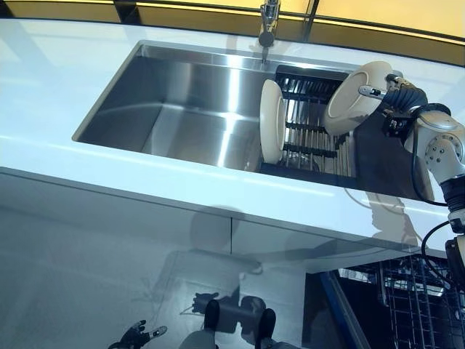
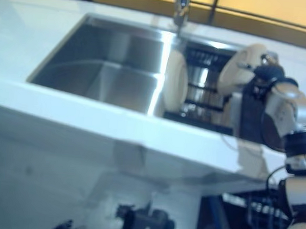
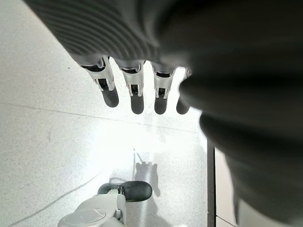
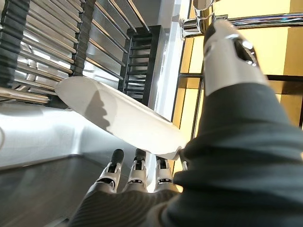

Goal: Take plates into dishwasher

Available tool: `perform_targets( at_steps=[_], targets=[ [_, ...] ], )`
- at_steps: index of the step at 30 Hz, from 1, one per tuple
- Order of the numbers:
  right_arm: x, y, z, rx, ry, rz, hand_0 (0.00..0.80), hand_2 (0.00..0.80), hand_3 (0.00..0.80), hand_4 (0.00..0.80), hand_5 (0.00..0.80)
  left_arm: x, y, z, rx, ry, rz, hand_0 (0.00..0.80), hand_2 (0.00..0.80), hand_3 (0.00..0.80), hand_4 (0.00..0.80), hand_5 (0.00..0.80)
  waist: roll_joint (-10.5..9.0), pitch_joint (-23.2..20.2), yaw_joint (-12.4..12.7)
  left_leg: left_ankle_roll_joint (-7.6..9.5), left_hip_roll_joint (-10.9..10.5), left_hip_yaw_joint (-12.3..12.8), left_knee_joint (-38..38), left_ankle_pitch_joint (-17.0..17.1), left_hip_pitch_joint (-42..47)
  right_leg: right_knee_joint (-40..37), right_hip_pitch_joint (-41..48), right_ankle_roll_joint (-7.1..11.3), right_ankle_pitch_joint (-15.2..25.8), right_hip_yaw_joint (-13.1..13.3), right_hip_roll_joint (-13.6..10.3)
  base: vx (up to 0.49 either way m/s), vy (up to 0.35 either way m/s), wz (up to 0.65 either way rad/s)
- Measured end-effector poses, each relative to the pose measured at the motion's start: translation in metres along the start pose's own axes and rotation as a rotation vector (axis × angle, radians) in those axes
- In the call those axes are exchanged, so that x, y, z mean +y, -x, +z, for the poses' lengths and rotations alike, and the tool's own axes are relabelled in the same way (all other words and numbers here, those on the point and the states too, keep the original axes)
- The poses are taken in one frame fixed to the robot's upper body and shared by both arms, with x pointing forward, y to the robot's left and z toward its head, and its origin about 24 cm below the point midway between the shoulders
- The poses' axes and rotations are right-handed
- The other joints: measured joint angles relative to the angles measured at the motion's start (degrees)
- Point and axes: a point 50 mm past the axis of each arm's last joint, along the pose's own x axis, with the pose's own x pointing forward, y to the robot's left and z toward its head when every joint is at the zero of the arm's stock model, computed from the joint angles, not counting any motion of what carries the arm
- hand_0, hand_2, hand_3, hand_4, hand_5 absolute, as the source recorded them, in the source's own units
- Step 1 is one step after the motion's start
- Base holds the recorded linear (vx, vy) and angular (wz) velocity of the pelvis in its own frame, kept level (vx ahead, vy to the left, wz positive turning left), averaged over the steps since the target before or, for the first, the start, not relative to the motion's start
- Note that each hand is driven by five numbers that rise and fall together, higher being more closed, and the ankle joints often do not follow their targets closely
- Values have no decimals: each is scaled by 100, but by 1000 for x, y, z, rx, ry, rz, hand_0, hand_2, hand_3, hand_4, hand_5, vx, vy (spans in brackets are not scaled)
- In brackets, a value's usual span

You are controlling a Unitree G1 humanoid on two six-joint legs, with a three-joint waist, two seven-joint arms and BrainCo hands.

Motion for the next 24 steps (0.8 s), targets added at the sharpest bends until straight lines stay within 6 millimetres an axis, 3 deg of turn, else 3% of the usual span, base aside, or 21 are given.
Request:
perform_targets(
  at_steps=[24],
  targets=[
    [0, 0, 1, -15, -114, -37, 0, 0, 0, 0, 0, 0, 0, 3, -26, 1, -2, 0, 0, 0, 0, 0, 10, 6, 22, 1, 0, -2, 1, 1, 8, 0, 8, 0, 0, -2, -1, 0, 0, 0]
  ],
)
